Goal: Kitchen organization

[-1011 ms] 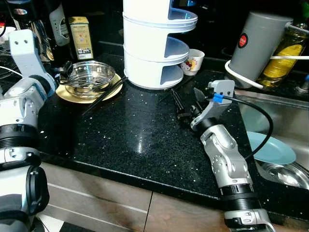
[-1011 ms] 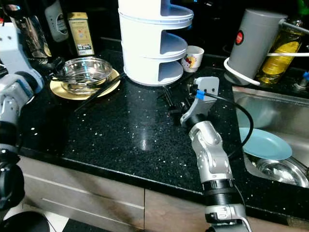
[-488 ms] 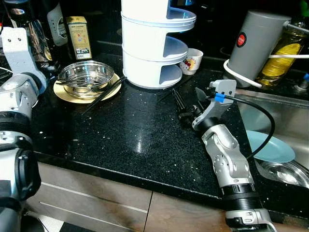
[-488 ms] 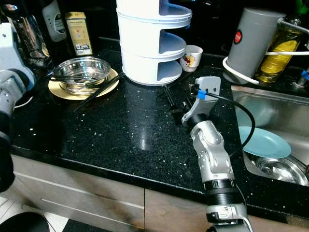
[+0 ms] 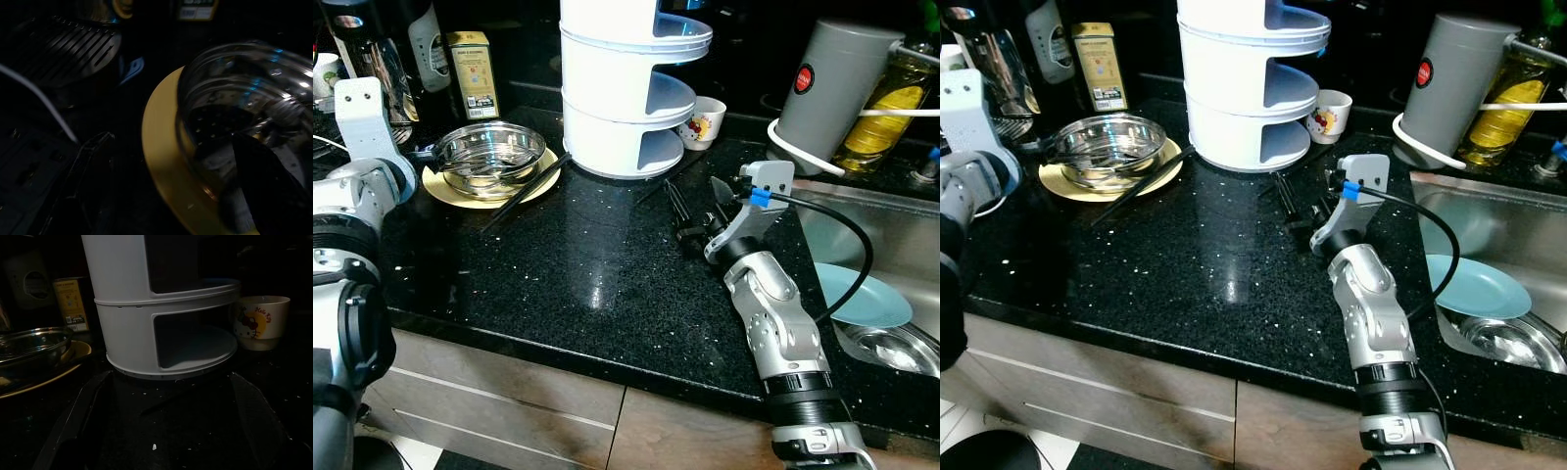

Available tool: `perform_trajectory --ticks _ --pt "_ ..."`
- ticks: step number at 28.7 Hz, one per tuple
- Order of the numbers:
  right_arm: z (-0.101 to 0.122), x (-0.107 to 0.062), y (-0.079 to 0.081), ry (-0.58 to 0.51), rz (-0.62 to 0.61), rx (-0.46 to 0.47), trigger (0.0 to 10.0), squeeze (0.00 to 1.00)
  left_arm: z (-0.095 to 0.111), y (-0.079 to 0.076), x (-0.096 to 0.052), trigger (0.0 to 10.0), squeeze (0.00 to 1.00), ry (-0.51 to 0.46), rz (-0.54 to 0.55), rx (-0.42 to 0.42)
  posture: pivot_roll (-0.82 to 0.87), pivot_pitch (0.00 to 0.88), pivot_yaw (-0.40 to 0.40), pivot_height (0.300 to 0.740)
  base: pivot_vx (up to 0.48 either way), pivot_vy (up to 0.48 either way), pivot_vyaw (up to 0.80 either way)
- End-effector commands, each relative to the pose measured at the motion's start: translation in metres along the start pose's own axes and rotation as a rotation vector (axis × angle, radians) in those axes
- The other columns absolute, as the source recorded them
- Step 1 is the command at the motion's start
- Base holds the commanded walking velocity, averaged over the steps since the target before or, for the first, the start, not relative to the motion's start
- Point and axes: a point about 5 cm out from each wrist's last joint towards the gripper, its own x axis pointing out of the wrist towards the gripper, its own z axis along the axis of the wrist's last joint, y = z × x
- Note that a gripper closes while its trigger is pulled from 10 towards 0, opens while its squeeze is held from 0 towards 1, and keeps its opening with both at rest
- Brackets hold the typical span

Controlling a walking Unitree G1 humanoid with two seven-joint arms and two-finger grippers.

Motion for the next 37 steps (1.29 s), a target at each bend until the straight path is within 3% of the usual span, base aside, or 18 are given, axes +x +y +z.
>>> perform_trajectory --ticks 1,2,3,5,6,18,19,20,21,22,33,37 --pt "0.001 -0.001 -0.003 0.000 -0.003 -0.010 10.0 0.00 0.002 -0.006 0.000 10.0 0.00 0.041 -0.030 -0.002 0.06 0.193 -0.038 0.740 0.000 0.000 0.00" --pt "0.001 -0.001 -0.003 0.000 -0.003 -0.010 10.0 0.00 0.002 -0.006 0.000 10.0 0.00 0.041 -0.030 -0.002 0.06 0.193 -0.038 0.740 0.000 0.000 0.00" --pt "0.001 -0.001 -0.003 -0.002 -0.003 -0.011 10.0 0.00 0.004 -0.008 0.000 4.3 0.00 0.049 -0.040 -0.005 0.06 0.191 -0.036 0.740 0.000 0.000 0.00" --pt "0.001 -0.001 -0.003 -0.003 -0.003 -0.012 10.0 0.00 0.004 -0.008 0.000 4.3 0.00 0.050 -0.042 -0.003 0.06 0.191 -0.036 0.740 0.000 0.000 0.00" --pt "0.002 -0.001 -0.003 -0.004 -0.003 -0.012 10.0 0.00 0.005 -0.008 0.000 0.0 0.00 0.050 -0.042 0.002 0.06 0.186 -0.034 0.740 0.000 0.000 0.00" --pt "0.002 0.000 -0.002 -0.004 0.007 -0.010 10.0 0.00 0.007 -0.005 -0.002 0.0 0.00 0.063 -0.028 -0.025 0.06 0.183 -0.035 0.740 0.000 0.000 0.00" --pt "0.002 0.000 -0.003 -0.003 0.007 -0.010 10.0 0.00 0.014 -0.002 -0.003 8.3 0.00 0.028 -0.008 -0.020 0.06 0.191 -0.039 0.740 0.000 0.000 0.00" --pt "0.002 0.000 -0.003 -0.002 0.007 -0.009 10.0 0.00 0.017 -0.001 -0.003 8.3 0.00 0.011 0.002 -0.018 0.06 0.191 -0.039 0.740 0.000 0.000 0.00" --pt "0.002 0.000 -0.003 -0.001 0.007 -0.009 10.0 0.00 0.018 0.000 -0.003 10.0 0.05 0.008 0.004 -0.011 0.06 0.191 -0.039 0.740 0.000 0.000 0.00" --pt "0.001 0.000 -0.003 -0.001 0.007 -0.009 10.0 0.00 0.018 0.000 -0.003 10.0 1.00 0.010 0.003 -0.006 0.06 0.191 -0.039 0.740 0.000 0.000 0.00" --pt "0.002 0.003 -0.001 0.002 0.026 -0.002 10.0 0.00 0.018 -0.003 -0.003 10.0 1.00 0.019 0.025 -0.065 0.06 0.212 -0.040 0.740 0.000 0.000 0.00" --pt "0.002 0.002 0.004 0.005 0.070 0.015 10.0 0.00 0.008 -0.004 -0.001 10.0 1.00 0.053 0.029 -0.082 0.06 0.215 -0.038 0.740 0.000 0.000 0.00"
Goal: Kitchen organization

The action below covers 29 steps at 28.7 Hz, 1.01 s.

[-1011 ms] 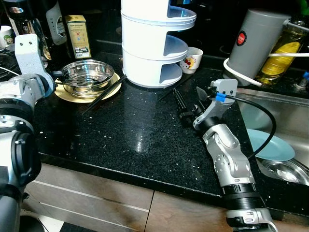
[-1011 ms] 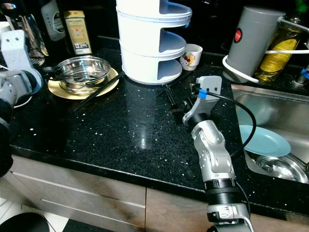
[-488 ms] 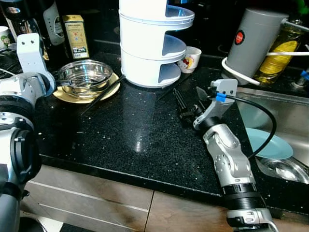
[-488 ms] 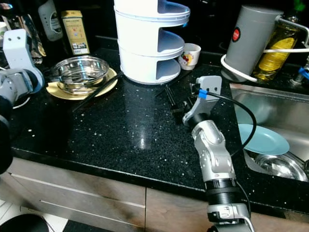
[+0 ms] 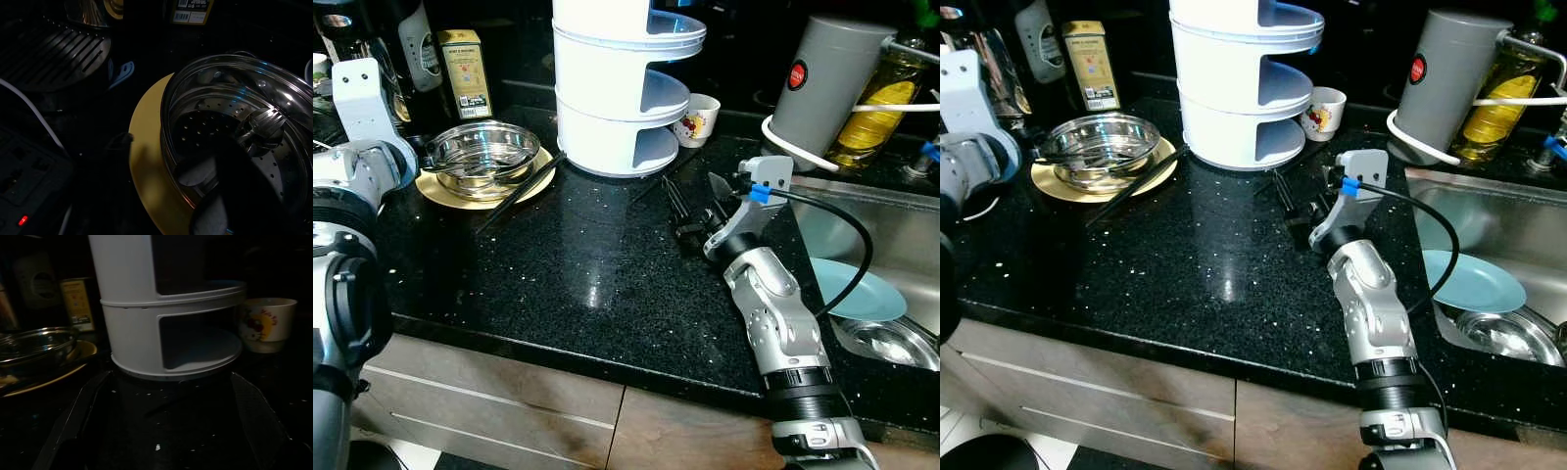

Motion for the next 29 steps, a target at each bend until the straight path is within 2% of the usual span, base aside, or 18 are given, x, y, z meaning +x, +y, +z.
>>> perform_trajectory --ticks 1,5,6,8,9,10,11,12,16,25,26,27,28,29 --pt "0.000 -0.001 0.001 0.005 0.021 0.016 10.0 0.00 -0.006 0.000 0.001 10.0 1.00 0.034 0.005 -0.017 0.07 0.219 -0.036 0.740 0.000 0.000 0.00" --pt "0.000 -0.003 0.011 -0.001 0.095 0.070 10.0 0.00 -0.015 0.000 0.002 10.0 1.00 0.066 0.003 -0.035 0.07 0.223 -0.032 0.740 0.000 0.000 0.00" --pt "0.001 -0.004 0.016 -0.003 0.141 0.083 10.0 0.00 -0.017 0.000 0.003 10.0 0.40 0.071 0.007 -0.036 0.07 0.223 -0.032 0.740 0.000 0.000 0.00" --pt "0.002 -0.004 0.020 -0.005 0.173 0.091 10.0 0.00 -0.019 0.000 0.003 10.0 0.40 0.074 0.010 -0.037 0.07 0.228 -0.027 0.740 0.000 0.000 0.00" --pt "0.002 -0.005 0.023 -0.003 0.198 0.093 10.0 0.00 -0.020 0.000 0.003 10.0 0.24 0.077 0.011 -0.032 0.07 0.228 -0.027 0.740 0.000 0.000 0.00" --pt "0.002 -0.005 0.023 -0.003 0.198 0.093 10.0 0.00 -0.020 0.000 0.003 10.0 0.24 0.077 0.011 -0.032 0.07 0.228 -0.027 0.740 0.000 0.000 0.00" --pt "0.002 -0.006 0.027 0.005 0.228 0.090 10.0 0.00 -0.021 -0.001 0.003 10.0 0.00 0.081 0.007 -0.035 0.07 0.228 -0.027 0.740 0.000 0.000 0.00" --pt "0.002 -0.007 0.033 0.025 0.272 0.071 10.0 0.00 -0.025 -0.003 0.004 10.0 0.00 0.097 -0.003 -0.047 0.06 0.230 -0.024 0.740 0.000 0.000 0.00" --pt "0.002 -0.008 0.035 0.033 0.292 0.065 10.0 0.00 -0.029 -0.006 0.005 10.0 0.00 0.119 -0.021 -0.078 0.06 0.232 -0.026 0.740 0.000 0.000 0.00" --pt "0.002 -0.010 0.038 0.047 0.318 0.066 10.0 0.00 -0.035 -0.005 0.005 10.0 0.00 0.130 0.001 -0.079 0.06 0.238 -0.015 0.740 0.000 0.000 0.00" --pt "0.002 -0.011 0.038 0.049 0.318 0.065 10.0 0.00 -0.035 -0.005 0.005 5.7 0.00 0.131 0.001 -0.081 0.06 0.238 -0.015 0.740 0.000 0.000 0.00" --pt "0.002 -0.012 0.038 0.049 0.318 0.065 10.0 0.00 -0.035 -0.005 0.005 3.3 0.00 0.131 0.002 -0.082 0.06 0.237 -0.012 0.740 0.000 0.000 0.00" --pt "0.002 -0.012 0.038 0.051 0.319 0.064 10.0 0.00 -0.035 -0.005 0.005 2.4 0.00 0.131 0.002 -0.083 0.06 0.237 -0.012 0.740 0.000 0.000 0.00" --pt "0.002 -0.012 0.037 0.051 0.318 0.063 10.0 0.00 -0.036 -0.005 0.005 0.0 0.00 0.131 0.003 -0.086 0.06 0.237 -0.012 0.740 0.000 0.000 0.00"
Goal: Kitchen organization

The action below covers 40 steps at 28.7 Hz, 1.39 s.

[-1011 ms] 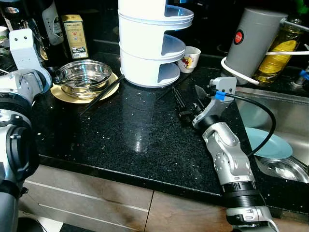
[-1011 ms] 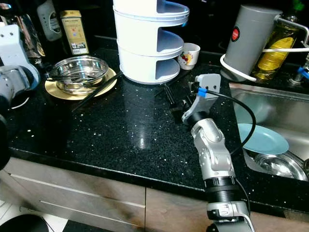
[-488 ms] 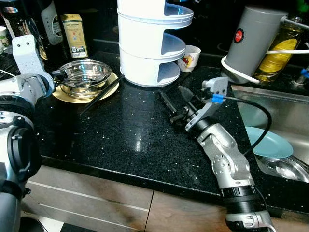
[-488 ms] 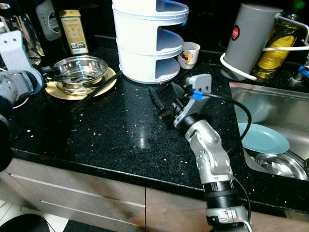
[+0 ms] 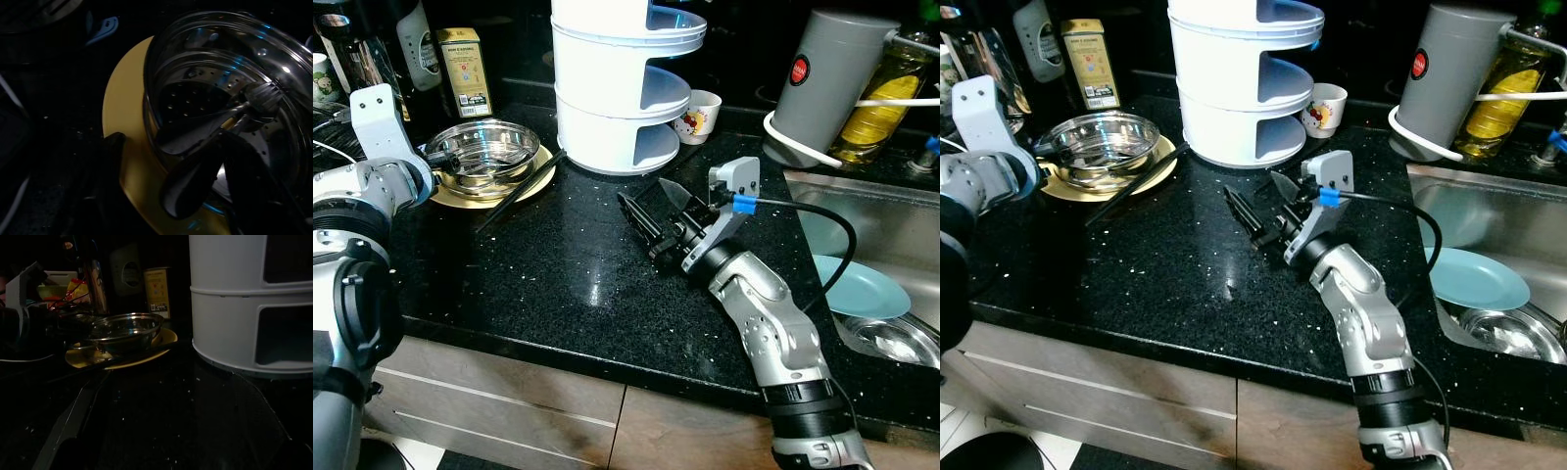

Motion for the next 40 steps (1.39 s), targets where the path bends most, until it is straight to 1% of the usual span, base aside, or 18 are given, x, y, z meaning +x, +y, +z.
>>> perform_trajectory --ticks 1,16,21,25,27,28,30,32,33,35,36,40 --pt "-0.001 -0.003 0.001 0.010 0.013 0.006 10.0 0.00 -0.012 0.004 0.002 0.0 0.00 0.041 0.019 -0.002 0.06 0.237 -0.012 0.740 0.000 0.000 0.00" --pt "-0.002 -0.002 0.003 0.018 0.031 0.006 10.0 0.00 -0.009 0.011 0.000 0.0 0.00 0.037 0.021 -0.040 0.07 0.224 -0.018 0.740 0.000 0.000 0.00" --pt "-0.003 -0.002 0.003 0.019 0.036 0.003 10.0 0.00 -0.006 0.010 0.000 0.0 0.00 0.029 0.012 -0.041 0.07 0.221 -0.018 0.740 0.000 0.000 0.00" --pt "-0.002 -0.003 0.003 0.019 0.037 0.000 10.0 0.00 0.002 0.006 -0.002 0.0 0.00 0.011 -0.016 -0.054 0.07 0.221 -0.018 0.740 0.000 0.000 0.00" --pt "-0.002 -0.003 0.003 0.018 0.038 -0.004 10.0 0.00 0.010 0.000 -0.004 0.0 0.00 -0.005 -0.052 -0.074 0.06 0.218 -0.019 0.740 0.000 0.000 0.00" --pt "-0.002 -0.003 0.003 0.018 0.038 -0.004 10.0 0.00 0.010 0.000 -0.004 0.0 0.00 -0.005 -0.052 -0.074 0.06 0.218 -0.019 0.740 0.000 0.000 0.00" --pt "-0.002 -0.003 0.003 0.020 0.042 -0.006 10.0 0.00 0.018 -0.005 -0.006 0.0 0.00 -0.017 -0.083 -0.086 0.06 0.221 -0.021 0.740 0.000 0.000 0.00" --pt "-0.002 -0.003 0.003 0.020 0.044 -0.007 10.0 0.00 0.022 -0.007 -0.007 0.0 0.00 -0.024 -0.096 -0.092 0.06 0.222 -0.022 0.740 0.000 0.000 0.00" --pt "-0.002 -0.003 0.003 0.020 0.044 -0.007 10.0 0.00 0.022 -0.007 -0.007 0.0 0.00 -0.024 -0.096 -0.092 0.06 0.222 -0.022 0.740 0.000 0.000 0.00" --pt "-0.001 -0.003 0.003 0.022 0.049 -0.010 10.0 0.00 0.031 -0.009 -0.010 0.0 0.00 -0.045 -0.113 -0.112 0.06 0.224 -0.024 0.740 0.000 0.000 0.00" --pt "-0.001 -0.003 0.003 0.022 0.049 -0.010 10.0 0.00 0.031 -0.009 -0.010 0.0 0.00 -0.045 -0.113 -0.112 0.06 0.224 -0.024 0.740 0.000 0.000 0.00" --pt "-0.002 -0.002 0.004 0.025 0.057 -0.011 10.0 0.00 0.039 -0.005 -0.013 0.0 0.00 -0.070 -0.107 -0.130 0.07 0.225 -0.030 0.740 0.000 0.000 0.00"
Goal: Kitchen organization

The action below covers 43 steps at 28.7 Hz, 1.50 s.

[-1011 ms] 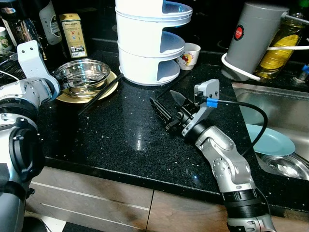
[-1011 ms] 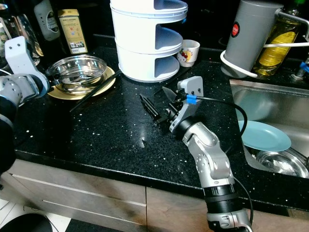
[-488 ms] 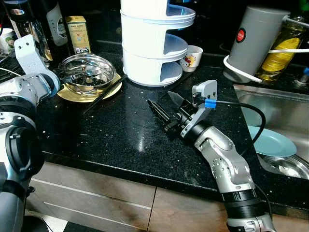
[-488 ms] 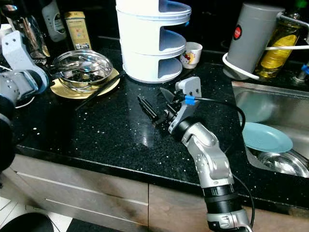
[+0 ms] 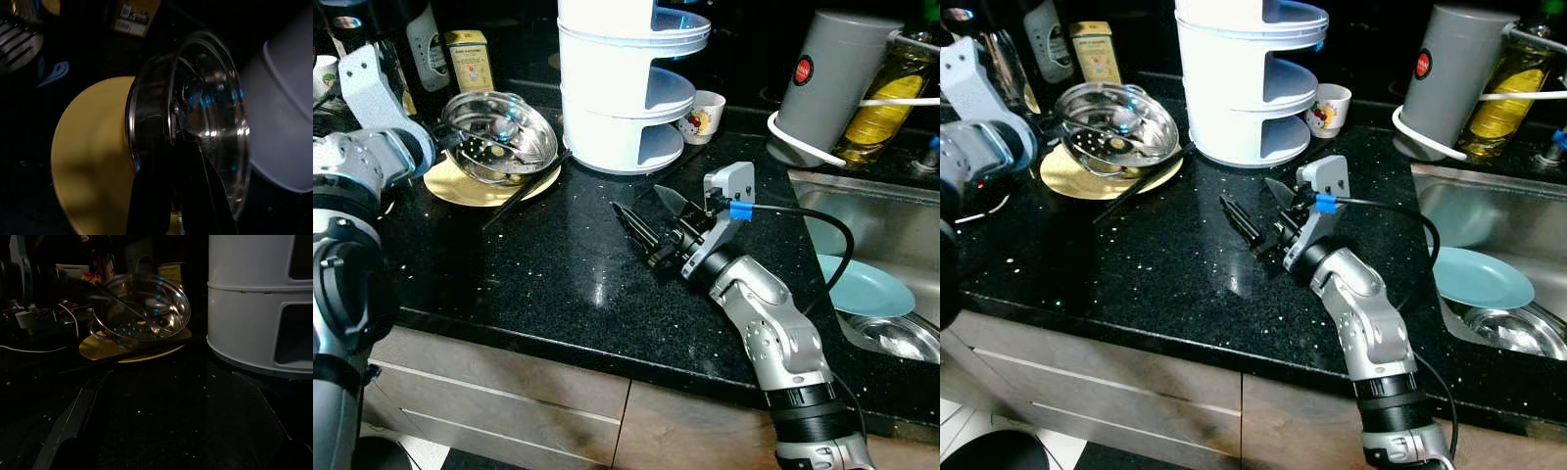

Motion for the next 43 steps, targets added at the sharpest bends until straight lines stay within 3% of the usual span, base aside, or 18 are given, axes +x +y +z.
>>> perform_trajectory --ticks 1,7,8,9,10,11,17,18,19,20,27,29,32,37,38,43 --pt "0.000 -0.001 0.002 0.006 0.016 -0.001 10.0 0.00 0.002 0.011 -0.003 0.0 0.00 0.017 0.051 0.014 0.07 0.225 -0.030 0.740 0.000 0.000 0.00" --pt "-0.001 0.000 0.004 0.009 0.029 -0.001 10.0 0.00 -0.002 0.020 -0.005 0.0 0.00 0.043 0.063 0.010 0.07 0.225 -0.032 0.740 0.000 0.000 0.00" --pt "-0.002 0.001 0.005 0.011 0.035 0.000 10.0 0.00 -0.012 0.029 -0.005 0.0 0.00 0.083 0.085 0.025 0.07 0.224 -0.034 0.740 0.000 0.000 0.00" --pt "-0.002 0.001 0.005 0.012 0.038 0.000 10.0 0.00 -0.017 0.035 -0.005 3.1 0.00 0.100 0.103 0.032 0.07 0.224 -0.034 0.740 0.000 0.000 0.00" --pt "-0.003 0.001 0.006 0.013 0.042 0.000 10.0 0.00 -0.022 0.039 -0.005 7.4 0.00 0.113 0.119 0.040 0.07 0.224 -0.034 0.740 0.000 0.000 0.00" --pt "-0.003 0.001 0.006 0.015 0.045 0.000 10.0 0.00 -0.026 0.043 -0.005 10.0 0.00 0.126 0.132 0.042 0.07 0.223 -0.036 0.740 0.000 0.000 0.00" --pt "-0.004 0.001 0.008 0.021 0.064 -0.006 10.0 0.00 -0.046 0.054 -0.005 10.0 0.00 0.181 0.168 0.037 0.06 0.223 -0.036 0.740 0.000 0.000 0.00" --pt "-0.004 0.001 0.009 0.023 0.069 -0.009 10.0 0.00 -0.052 0.056 -0.004 10.0 0.27 0.200 0.172 0.039 0.06 0.224 -0.038 0.740 0.000 0.000 0.00" --pt "-0.004 0.001 0.009 0.023 0.069 -0.009 10.0 0.00 -0.052 0.056 -0.004 10.0 0.27 0.200 0.172 0.039 0.06 0.224 -0.038 0.740 0.000 0.000 0.00" --pt "-0.005 0.001 0.010 0.026 0.075 -0.011 10.0 0.00 -0.057 0.057 -0.004 10.0 1.00 0.217 0.174 0.041 0.06 0.224 -0.038 0.740 0.000 0.000 0.00" --pt "-0.006 0.001 0.011 0.036 0.090 -0.018 10.0 0.00 -0.073 0.056 -0.003 10.0 1.00 0.267 0.164 0.044 0.06 0.224 -0.038 0.740 0.000 0.000 0.00" --pt "-0.006 0.001 0.011 0.037 0.095 -0.021 10.0 0.00 -0.073 0.056 -0.002 10.0 0.00 0.266 0.168 0.049 0.06 0.223 -0.037 0.740 0.000 0.000 0.00" --pt "-0.005 0.001 0.011 0.037 0.096 -0.022 10.0 0.00 -0.070 0.054 -0.002 10.0 0.00 0.252 0.161 0.057 0.06 0.223 -0.037 0.740 0.000 0.000 0.00" --pt "-0.004 0.000 0.010 0.032 0.092 -0.025 10.0 0.00 -0.046 0.043 0.000 10.0 0.00 0.141 0.118 0.069 0.06 0.223 -0.036 0.740 0.000 0.000 0.00" --pt "-0.003 0.001 0.010 0.027 0.089 -0.022 10.0 0.00 -0.035 0.036 0.001 10.0 0.00 0.099 0.082 0.127 0.06 0.221 -0.038 0.740 0.000 0.000 0.00" --pt "-0.002 0.001 0.008 0.015 0.082 -0.007 10.0 0.00 -0.023 0.023 0.002 10.0 0.00 0.042 0.006 0.190 0.06 0.220 -0.038 0.740 0.000 0.000 0.00"
